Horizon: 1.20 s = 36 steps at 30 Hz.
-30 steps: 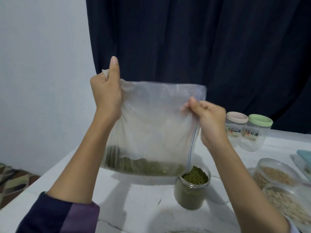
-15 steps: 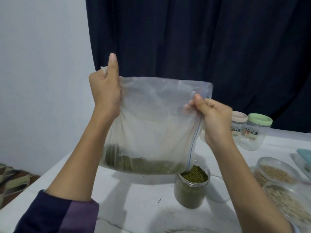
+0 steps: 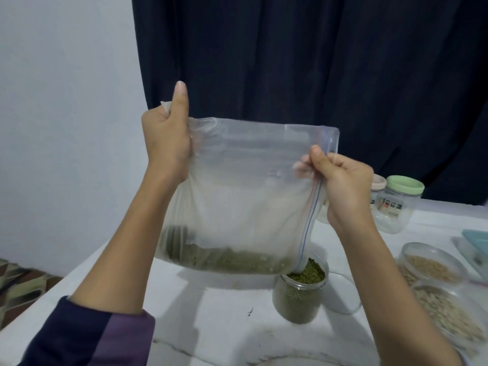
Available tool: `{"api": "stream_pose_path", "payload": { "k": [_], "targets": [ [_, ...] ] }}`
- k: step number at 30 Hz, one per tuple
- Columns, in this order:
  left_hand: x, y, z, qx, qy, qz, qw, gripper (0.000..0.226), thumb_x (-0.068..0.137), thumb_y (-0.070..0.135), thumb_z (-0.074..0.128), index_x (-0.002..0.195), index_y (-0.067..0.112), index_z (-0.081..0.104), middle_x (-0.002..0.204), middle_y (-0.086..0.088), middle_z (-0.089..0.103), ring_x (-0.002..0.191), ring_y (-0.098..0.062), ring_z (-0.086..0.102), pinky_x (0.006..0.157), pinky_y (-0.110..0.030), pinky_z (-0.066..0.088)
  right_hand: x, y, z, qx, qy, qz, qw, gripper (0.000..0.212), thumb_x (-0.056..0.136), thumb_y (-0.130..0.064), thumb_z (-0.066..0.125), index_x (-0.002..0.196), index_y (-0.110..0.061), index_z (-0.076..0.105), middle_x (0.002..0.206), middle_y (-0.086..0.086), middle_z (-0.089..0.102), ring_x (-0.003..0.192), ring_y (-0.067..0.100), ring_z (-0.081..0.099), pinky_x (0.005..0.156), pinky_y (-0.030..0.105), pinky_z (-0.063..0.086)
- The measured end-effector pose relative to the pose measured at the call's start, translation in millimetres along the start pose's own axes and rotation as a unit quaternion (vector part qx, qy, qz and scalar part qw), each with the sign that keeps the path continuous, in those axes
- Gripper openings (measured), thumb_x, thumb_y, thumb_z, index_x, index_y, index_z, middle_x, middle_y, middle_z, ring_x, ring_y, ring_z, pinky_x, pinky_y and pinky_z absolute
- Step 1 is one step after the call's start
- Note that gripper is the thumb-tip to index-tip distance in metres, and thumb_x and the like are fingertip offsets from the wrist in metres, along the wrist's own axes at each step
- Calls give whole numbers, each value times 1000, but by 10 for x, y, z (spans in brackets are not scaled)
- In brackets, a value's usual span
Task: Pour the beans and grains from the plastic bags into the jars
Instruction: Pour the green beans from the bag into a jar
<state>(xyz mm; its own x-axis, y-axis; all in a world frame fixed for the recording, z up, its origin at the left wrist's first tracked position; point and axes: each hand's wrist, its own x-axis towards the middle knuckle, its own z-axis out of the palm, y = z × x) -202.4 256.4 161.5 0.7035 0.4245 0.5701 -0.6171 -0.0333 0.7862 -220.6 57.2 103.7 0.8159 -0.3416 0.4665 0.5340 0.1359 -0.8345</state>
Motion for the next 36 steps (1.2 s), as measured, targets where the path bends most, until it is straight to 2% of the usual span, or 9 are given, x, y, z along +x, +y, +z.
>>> {"api": "stream_pose_path", "payload": {
  "k": [3, 7, 10, 12, 17, 22, 27, 31, 36],
  "targets": [
    [-16, 4, 21, 9, -4, 1, 1000, 60, 97, 34, 51, 50, 23, 17, 38, 16, 20, 39, -5, 18, 40, -18, 20, -8, 30, -7, -23, 2, -4, 1000, 23, 91, -14, 63, 69, -9, 70, 64, 1, 71, 66, 11, 68, 80, 27, 55],
    [-26, 0, 26, 11, -8, -8, 1000, 59, 97, 35, 51, 52, 22, 17, 38, 15, 20, 38, -5, 18, 40, -18, 20, -2, -17, -49, 5, 9, 7, 1000, 22, 91, -11, 61, 72, -6, 67, 60, -1, 70, 59, 8, 67, 72, 20, 53],
    [-40, 11, 51, 12, -17, -7, 1000, 58, 97, 35, 51, 53, 22, 16, 39, 15, 19, 39, -5, 16, 40, -19, 19, -41, 2, -2, -9, 8, 5, 1000, 25, 92, -14, 62, 69, -8, 67, 60, -1, 70, 61, 9, 68, 86, 33, 53],
    [-45, 5, 63, -1, -26, -12, 1000, 58, 98, 35, 50, 54, 21, 16, 39, 14, 19, 40, -6, 16, 39, -20, 18, -97, 40, 51, -31, -21, 21, 999, 24, 91, -14, 62, 70, -6, 68, 60, -1, 70, 62, 8, 68, 88, 33, 53],
    [-41, 8, 65, 11, -18, -10, 1000, 58, 98, 34, 50, 54, 21, 15, 38, 15, 18, 37, -5, 16, 38, -17, 19, 15, 8, -62, 14, 16, 20, 1000, 24, 92, -12, 61, 69, -7, 66, 60, -2, 69, 61, 9, 67, 74, 24, 53],
    [-23, -3, 63, 11, -21, -5, 1000, 58, 98, 34, 51, 54, 21, 16, 38, 15, 18, 38, -5, 16, 39, -15, 21, 14, 25, -49, -10, 3, 24, 1000, 25, 91, -13, 62, 68, -7, 68, 60, 0, 70, 63, 8, 67, 81, 26, 54],
    [-2, -6, 58, 9, -23, 5, 1000, 58, 98, 34, 51, 53, 21, 16, 39, 16, 18, 41, -5, 16, 40, -13, 24, 3, 61, -12, -35, -22, 37, 998, 28, 89, -19, 66, 61, -14, 72, 66, 6, 70, 72, 21, 63, 84, 38, 54],
    [13, 14, 56, 12, -18, -2, 1000, 58, 98, 35, 51, 54, 21, 16, 38, 15, 18, 38, -5, 17, 39, -15, 21, 60, 29, -27, 17, 8, 25, 1000, 24, 93, -10, 60, 70, -4, 66, 60, 1, 69, 58, 10, 66, 68, 21, 54],
    [39, 30, 73, 10, -26, 5, 1000, 58, 98, 35, 51, 53, 21, 16, 38, 15, 19, 39, -5, 17, 40, -18, 20, 41, 64, 29, 23, -10, 33, 999, 24, 94, -9, 58, 72, -2, 65, 59, 1, 68, 56, 10, 65, 64, 20, 55]
  ]
}}
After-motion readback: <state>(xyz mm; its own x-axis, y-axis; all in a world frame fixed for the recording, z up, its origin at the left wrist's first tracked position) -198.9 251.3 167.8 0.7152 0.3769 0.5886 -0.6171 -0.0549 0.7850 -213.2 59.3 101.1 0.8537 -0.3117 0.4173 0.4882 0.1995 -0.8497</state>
